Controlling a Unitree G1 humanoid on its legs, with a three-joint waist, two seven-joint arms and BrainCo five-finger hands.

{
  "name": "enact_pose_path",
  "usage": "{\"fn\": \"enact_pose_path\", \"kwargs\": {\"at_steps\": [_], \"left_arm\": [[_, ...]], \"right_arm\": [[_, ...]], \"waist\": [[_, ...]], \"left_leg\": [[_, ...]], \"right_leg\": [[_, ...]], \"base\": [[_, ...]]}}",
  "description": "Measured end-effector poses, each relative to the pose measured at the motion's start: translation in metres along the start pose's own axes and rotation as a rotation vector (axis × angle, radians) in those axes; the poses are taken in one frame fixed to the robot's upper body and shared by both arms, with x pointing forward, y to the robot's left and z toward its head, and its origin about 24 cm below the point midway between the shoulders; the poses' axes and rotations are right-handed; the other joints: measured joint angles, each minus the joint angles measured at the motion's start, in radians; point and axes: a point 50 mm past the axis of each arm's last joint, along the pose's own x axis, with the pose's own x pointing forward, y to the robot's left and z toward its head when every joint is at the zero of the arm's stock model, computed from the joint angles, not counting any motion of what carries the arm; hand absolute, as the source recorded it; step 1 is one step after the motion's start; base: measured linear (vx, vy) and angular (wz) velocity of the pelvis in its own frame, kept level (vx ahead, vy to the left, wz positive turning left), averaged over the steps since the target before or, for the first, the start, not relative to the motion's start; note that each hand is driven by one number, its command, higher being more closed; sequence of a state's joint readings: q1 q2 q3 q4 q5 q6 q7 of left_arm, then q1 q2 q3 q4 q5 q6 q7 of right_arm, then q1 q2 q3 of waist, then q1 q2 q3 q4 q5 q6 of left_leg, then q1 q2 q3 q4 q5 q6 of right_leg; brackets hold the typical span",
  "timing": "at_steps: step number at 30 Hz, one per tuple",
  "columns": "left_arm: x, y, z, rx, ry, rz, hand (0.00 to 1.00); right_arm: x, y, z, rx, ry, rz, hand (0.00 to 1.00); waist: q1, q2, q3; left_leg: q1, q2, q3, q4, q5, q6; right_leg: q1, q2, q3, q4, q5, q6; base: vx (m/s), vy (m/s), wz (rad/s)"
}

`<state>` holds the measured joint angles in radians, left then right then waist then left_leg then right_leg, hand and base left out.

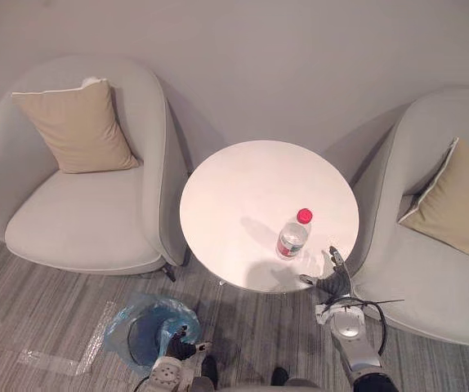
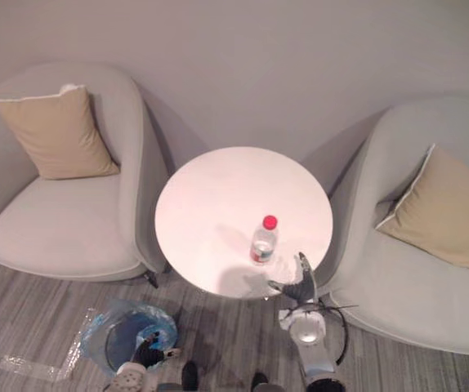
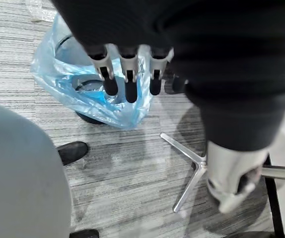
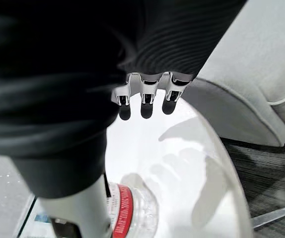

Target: Gather rubbish on tea table into small bin, then transfer packed bag to large trash can.

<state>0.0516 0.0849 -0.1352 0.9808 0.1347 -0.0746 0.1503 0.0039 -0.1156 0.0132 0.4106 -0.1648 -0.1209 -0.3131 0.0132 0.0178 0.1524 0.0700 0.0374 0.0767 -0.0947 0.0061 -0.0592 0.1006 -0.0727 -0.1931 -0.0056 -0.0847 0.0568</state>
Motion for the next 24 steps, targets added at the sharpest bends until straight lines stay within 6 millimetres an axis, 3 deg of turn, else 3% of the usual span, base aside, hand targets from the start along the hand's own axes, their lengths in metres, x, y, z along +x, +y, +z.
{"fn": "enact_pose_path", "kwargs": {"at_steps": [12, 17, 18, 24], "left_arm": [[0.0, 0.001, 0.006, -0.025, -0.022, 0.005, 0.0], [0.002, 0.003, 0.017, -0.048, -0.066, 0.015, 0.0], [0.002, 0.003, 0.018, -0.052, -0.068, 0.015, 0.0], [0.002, 0.004, 0.02, -0.067, -0.077, 0.019, 0.0]], "right_arm": [[0.027, 0.01, 0.027, 0.058, -0.04, 0.011, 0.0], [0.045, 0.012, 0.052, 0.103, -0.087, -0.026, 0.0], [0.048, 0.012, 0.058, 0.107, -0.102, -0.032, 1.0], [0.061, 0.014, 0.085, 0.123, -0.165, -0.054, 1.0]], "waist": [[0.029, 0.01, 0.012], [0.045, 0.014, 0.065], [0.046, 0.016, 0.067], [0.052, 0.02, 0.079]], "left_leg": [[-0.05, -0.004, -0.031, -0.006, 0.014, 0.002], [-0.08, -0.007, -0.055, -0.006, 0.028, 0.0], [-0.087, -0.008, -0.059, -0.006, 0.03, 0.001], [-0.1, -0.015, -0.059, -0.006, 0.031, 0.003]], "right_leg": [[-0.035, -0.002, -0.033, -0.001, 0.0, 0.0], [-0.051, -0.004, -0.057, 0.001, 0.001, -0.001], [-0.057, -0.006, -0.063, 0.001, 0.001, -0.001], [-0.068, -0.013, -0.062, 0.003, 0.001, 0.0]], "base": [[-0.01, -0.008, 0.08], [-0.04, -0.005, 0.16], [-0.04, 0.004, 0.12], [0.0, 0.01, 0.03]]}}
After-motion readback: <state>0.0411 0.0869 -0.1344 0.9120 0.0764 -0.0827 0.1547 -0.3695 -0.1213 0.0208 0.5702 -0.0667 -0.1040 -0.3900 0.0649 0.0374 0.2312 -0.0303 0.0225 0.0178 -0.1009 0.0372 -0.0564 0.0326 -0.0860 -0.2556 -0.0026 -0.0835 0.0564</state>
